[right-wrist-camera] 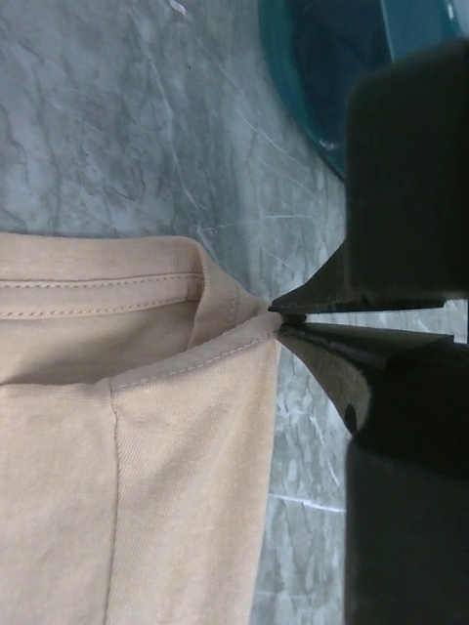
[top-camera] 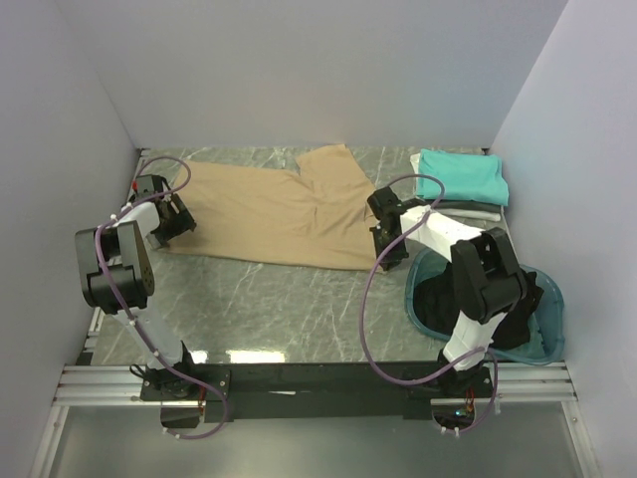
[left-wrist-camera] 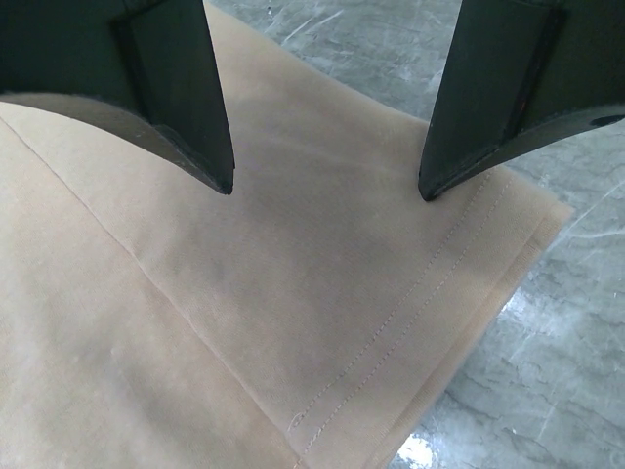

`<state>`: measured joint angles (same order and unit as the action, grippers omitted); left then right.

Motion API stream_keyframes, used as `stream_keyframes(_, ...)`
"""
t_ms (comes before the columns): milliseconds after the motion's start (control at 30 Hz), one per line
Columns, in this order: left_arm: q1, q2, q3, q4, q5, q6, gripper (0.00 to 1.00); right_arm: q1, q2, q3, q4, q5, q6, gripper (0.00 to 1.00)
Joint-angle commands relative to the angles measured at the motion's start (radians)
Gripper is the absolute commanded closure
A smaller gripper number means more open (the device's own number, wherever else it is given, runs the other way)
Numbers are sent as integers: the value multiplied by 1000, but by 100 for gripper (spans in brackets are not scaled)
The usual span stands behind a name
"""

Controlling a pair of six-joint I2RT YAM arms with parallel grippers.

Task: Fold and stack the t-shirts
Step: Fold the tshirt

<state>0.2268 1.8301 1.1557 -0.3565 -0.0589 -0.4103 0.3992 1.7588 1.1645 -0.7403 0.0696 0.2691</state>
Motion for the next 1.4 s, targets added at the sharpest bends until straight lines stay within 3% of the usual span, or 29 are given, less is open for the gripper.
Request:
stream_keyframes(0, 8, -3, -2, -21, -36, 19, 17, -13, 4, 17, -53, 32, -5, 84)
stream_keyframes(133, 5, -35, 24, -48, -4, -2, 16, -11, -47, 26, -44, 61, 10, 66)
stream_keyframes(267, -18, -71, 74, -79, 47, -22, 16, -11, -87, 82, -68, 64, 22, 54)
stream_keyframes(500, -55, -121, 148, -141, 65, -35, 15, 3, -137, 192, -73, -42, 47, 52)
stream_keyframes(767, -73, -55, 139, -64, 189, -111, 13, 10, -52, 172, 176, -319, 126, 52)
stream_keyframes(1033, -70, 54, 87, 37, 274, -136, 13, 13, 91, 201, 300, -361, 139, 53)
stream_keyframes(1367, -58, 103, 12, 19, 278, -119, 12, 7, 231, 164, 271, -353, 223, 54)
